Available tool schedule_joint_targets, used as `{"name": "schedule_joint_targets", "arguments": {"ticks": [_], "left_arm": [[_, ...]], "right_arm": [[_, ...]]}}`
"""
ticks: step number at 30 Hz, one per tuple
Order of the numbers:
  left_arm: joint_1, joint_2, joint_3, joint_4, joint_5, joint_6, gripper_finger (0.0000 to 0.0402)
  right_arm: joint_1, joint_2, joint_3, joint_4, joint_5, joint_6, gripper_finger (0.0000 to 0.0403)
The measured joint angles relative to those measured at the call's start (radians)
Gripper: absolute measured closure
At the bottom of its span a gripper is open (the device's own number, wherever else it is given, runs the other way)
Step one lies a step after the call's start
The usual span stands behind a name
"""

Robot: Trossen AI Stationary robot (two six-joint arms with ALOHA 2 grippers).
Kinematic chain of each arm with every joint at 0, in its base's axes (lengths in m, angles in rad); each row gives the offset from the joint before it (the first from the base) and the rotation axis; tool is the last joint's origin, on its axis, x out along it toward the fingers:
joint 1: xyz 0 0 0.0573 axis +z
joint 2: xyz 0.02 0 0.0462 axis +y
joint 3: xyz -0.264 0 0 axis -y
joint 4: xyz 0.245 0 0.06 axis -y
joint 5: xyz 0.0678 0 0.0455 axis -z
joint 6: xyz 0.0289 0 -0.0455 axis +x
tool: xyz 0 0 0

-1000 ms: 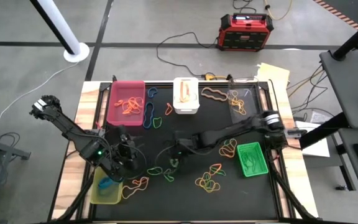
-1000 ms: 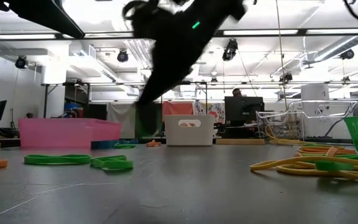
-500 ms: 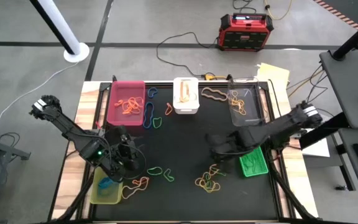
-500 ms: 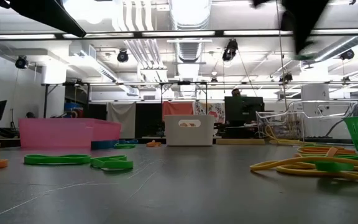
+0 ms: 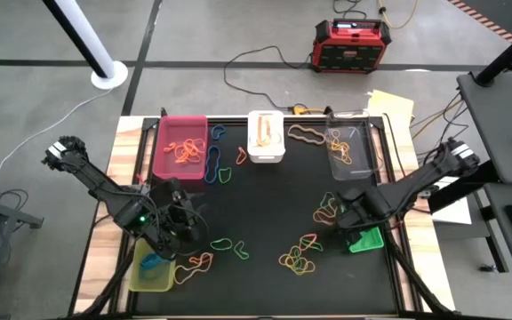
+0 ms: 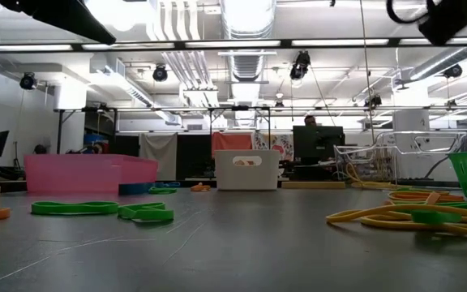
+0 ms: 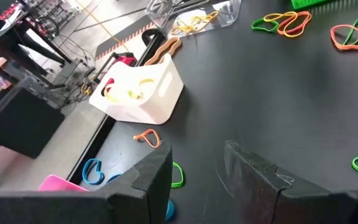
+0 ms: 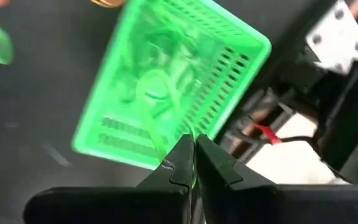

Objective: Sort rubber bands into baskets
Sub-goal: Put the green rubber band into the green bin

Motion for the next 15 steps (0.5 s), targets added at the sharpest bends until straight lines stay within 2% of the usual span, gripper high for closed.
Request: {"name": "schedule_joint_targets", "arguments": {"ticks": [7, 15], "left_arm": [[0.0, 0.0, 0.0, 0.007, -0.008, 0.0, 0.027], [0.0, 0.0, 0.0, 0.008, -0.028, 0.0, 0.027]], "right_arm": [[0.0, -0.015, -0.133, 0.001, -0.015, -0.02, 0.0394], [0.0, -0.015, -0.164, 0.01, -0.014, -0.021, 0.0389]]}}
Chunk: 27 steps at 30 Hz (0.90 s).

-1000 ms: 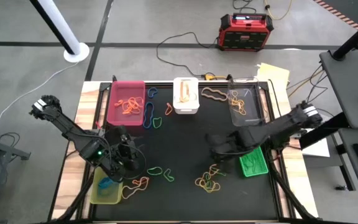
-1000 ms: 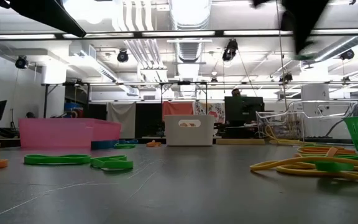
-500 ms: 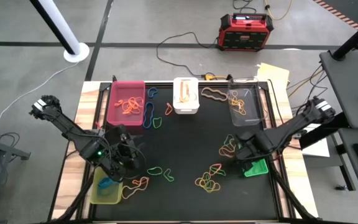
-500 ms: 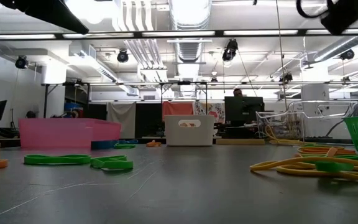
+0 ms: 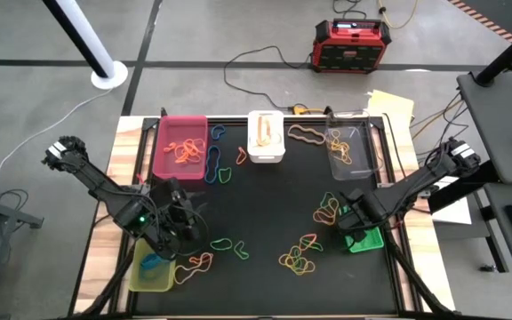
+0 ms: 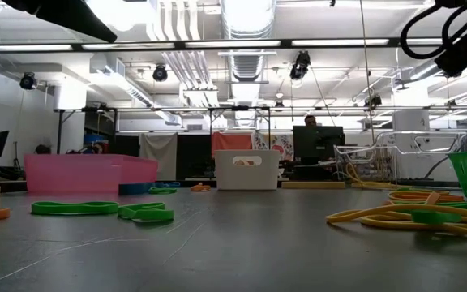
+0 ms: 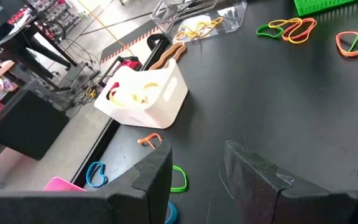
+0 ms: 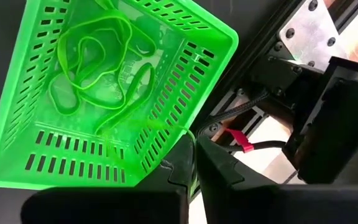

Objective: Sort rubber bands into baskets
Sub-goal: Put the green rubber band into the green bin, then put the yellow rubber band into the transparent bin

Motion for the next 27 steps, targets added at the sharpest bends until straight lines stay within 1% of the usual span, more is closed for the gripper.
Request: {"name": "schedule_joint_targets", "arguments": {"ticks": [3, 6, 8, 14, 19, 21, 24, 27], "left_arm": [[0.0, 0.0, 0.0, 0.0, 0.0, 0.0, 0.027], [0.0, 0.0, 0.0, 0.0, -0.001, 0.0, 0.027], [0.0, 0.0, 0.0, 0.0, -0.001, 0.0, 0.027], [0.0, 0.0, 0.0, 0.0, -0.001, 0.0, 0.027], [0.0, 0.0, 0.0, 0.015, -0.001, 0.0, 0.027], [0.0, 0.0, 0.0, 0.02, 0.0, 0.0, 0.027], [0.0, 0.0, 0.0, 0.024, 0.0, 0.0, 0.027], [0.0, 0.0, 0.0, 0.026, 0.0, 0.0, 0.027]], "right_arm": [[0.0, 0.0, 0.002, 0.003, 0.004, 0.0, 0.038], [0.0, 0.0, 0.013, 0.028, 0.058, 0.009, 0.0366], [-0.001, 0.0, 0.016, 0.049, 0.083, 0.009, 0.0351], [0.0, 0.0, 0.017, 0.065, 0.091, 0.036, 0.0298], [-0.001, 0.0, 0.017, 0.067, 0.117, 0.036, 0.0256], [-0.001, 0.0, 0.017, 0.067, 0.139, 0.035, 0.0242], [-0.001, 0.0, 0.018, 0.066, 0.142, 0.023, 0.0226], [-0.001, 0.0, 0.043, 0.068, 0.16, 0.017, 0.0216]]}}
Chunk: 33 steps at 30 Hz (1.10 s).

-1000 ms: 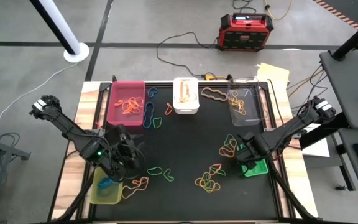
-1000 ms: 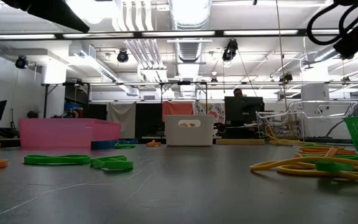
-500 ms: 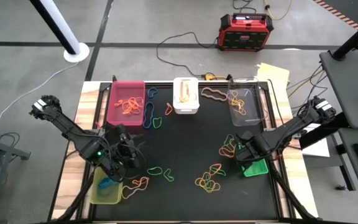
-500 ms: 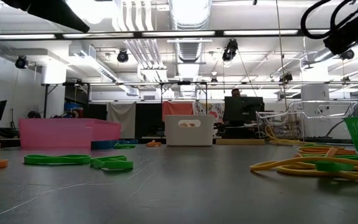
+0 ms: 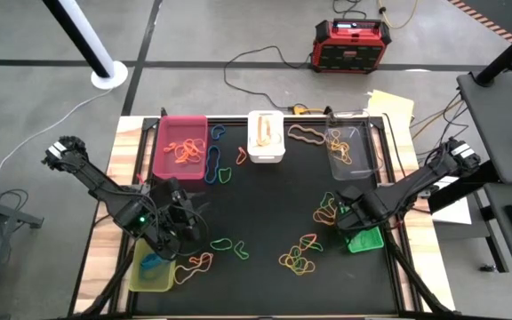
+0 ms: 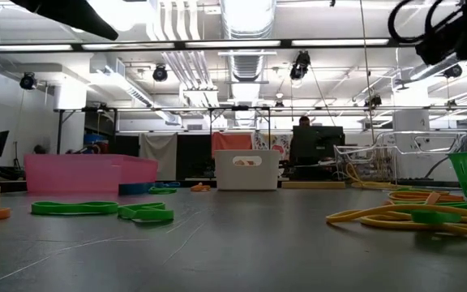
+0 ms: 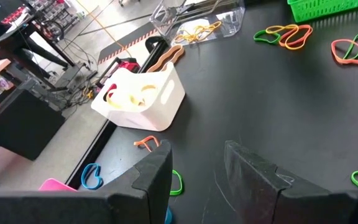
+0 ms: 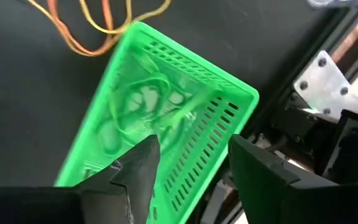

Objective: Sort rubber bands into baskets
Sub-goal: Put the yellow rubber band into the transparent bin

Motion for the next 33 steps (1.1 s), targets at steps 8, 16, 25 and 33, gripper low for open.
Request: {"name": "schedule_joint_targets", "arguments": {"ticks": [8, 16, 25, 33], "left_arm": [[0.0, 0.0, 0.0, 0.015, 0.002, 0.02, 0.027], [0.0, 0.0, 0.0, 0.027, 0.002, 0.023, 0.027], [0.0, 0.0, 0.0, 0.036, 0.001, 0.026, 0.027], [0.002, 0.0, -0.014, 0.054, 0.0, 0.026, 0.027]], "right_arm": [[0.0, 0.0, 0.104, 0.12, 0.223, -0.076, 0.0214], [-0.066, 0.0, 0.094, 0.489, 0.307, -0.347, 0.0223], [-0.171, 0.149, 0.084, 0.555, 0.174, -0.412, 0.0247], [-0.226, 0.334, 0.085, 0.55, 0.042, -0.392, 0.0254]]}}
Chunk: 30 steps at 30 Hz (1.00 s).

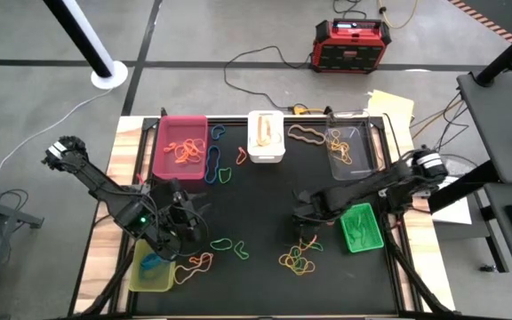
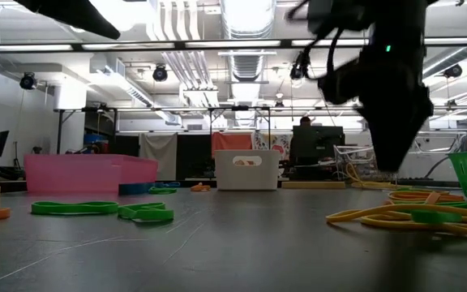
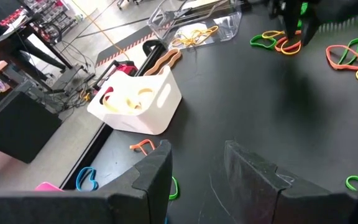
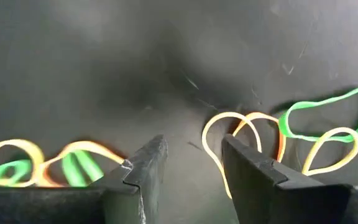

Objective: Sort rubber bands into baskets
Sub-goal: Put the yellow rubber band into the transparent bin

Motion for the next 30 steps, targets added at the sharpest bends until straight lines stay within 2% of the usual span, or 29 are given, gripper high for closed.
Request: {"name": "schedule_joint_targets", "arguments": {"ticks": [5, 14, 19, 24, 30], "left_arm": [[0.0, 0.0, -0.036, 0.025, 0.0, 0.0, 0.027], [0.012, 0.0, -0.077, 0.059, -0.026, 0.0, 0.027], [0.013, 0.0, -0.077, 0.062, -0.027, 0.0, 0.027], [0.013, 0.0, -0.077, 0.066, -0.027, 0.0, 0.027], [0.013, 0.0, -0.077, 0.07, -0.027, 0.0, 0.027]], "right_arm": [[-0.012, 0.078, 0.0, -0.001, -0.053, -0.014, 0.025], [-0.03, 0.123, 0.001, 0.018, -0.052, -0.063, 0.0269], [-0.051, 0.126, 0.001, 0.053, -0.061, -0.124, 0.0306], [-0.063, 0.126, 0.001, 0.076, -0.069, -0.188, 0.038], [-0.061, 0.106, 0.0, 0.135, -0.04, -0.212, 0.0394]]}}
